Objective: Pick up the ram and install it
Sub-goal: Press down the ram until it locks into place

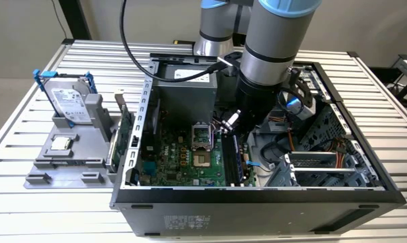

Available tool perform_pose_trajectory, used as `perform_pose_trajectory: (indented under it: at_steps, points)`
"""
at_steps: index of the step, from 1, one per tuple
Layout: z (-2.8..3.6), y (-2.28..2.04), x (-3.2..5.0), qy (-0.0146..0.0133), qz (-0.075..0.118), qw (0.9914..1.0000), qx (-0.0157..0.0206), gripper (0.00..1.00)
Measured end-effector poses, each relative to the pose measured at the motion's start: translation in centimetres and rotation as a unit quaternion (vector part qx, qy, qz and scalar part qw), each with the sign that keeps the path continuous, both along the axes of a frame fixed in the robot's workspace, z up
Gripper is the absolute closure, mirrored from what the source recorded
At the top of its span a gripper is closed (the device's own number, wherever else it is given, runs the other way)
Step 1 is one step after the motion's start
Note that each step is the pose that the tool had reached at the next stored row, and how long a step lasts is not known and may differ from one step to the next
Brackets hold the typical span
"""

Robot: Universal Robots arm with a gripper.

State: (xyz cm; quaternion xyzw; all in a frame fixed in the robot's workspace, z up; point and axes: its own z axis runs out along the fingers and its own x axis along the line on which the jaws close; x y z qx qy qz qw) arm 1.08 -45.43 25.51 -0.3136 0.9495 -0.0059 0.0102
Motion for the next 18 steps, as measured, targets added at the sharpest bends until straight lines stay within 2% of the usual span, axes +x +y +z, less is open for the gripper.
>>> perform_pose_trajectory:
  at_steps: [3, 7, 9, 11, 12, 15, 18]
  points:
    - [0.00, 0.00, 0.00, 0.0000, 0.027, 0.99963, 0.0000, 1.00]
    - [0.00, 0.00, -0.01, 0.0001, 0.061, 0.99812, 0.0005, 1.00]
    - [-0.01, -0.01, 0.00, 0.0009, 0.071, 0.99747, 0.0054, 1.00]
    - [0.00, 0.00, 0.00, 0.0025, 0.079, 0.99681, 0.0135, 1.00]
    - [-0.01, 0.00, 0.00, 0.0029, 0.084, 0.99633, 0.0147, 1.00]
    - [-0.04, 0.00, 0.00, 0.0033, 0.110, 0.99385, 0.0147, 1.00]
    - [-0.05, 0.00, 0.00, 0.0037, 0.137, 0.99045, 0.0145, 1.00]
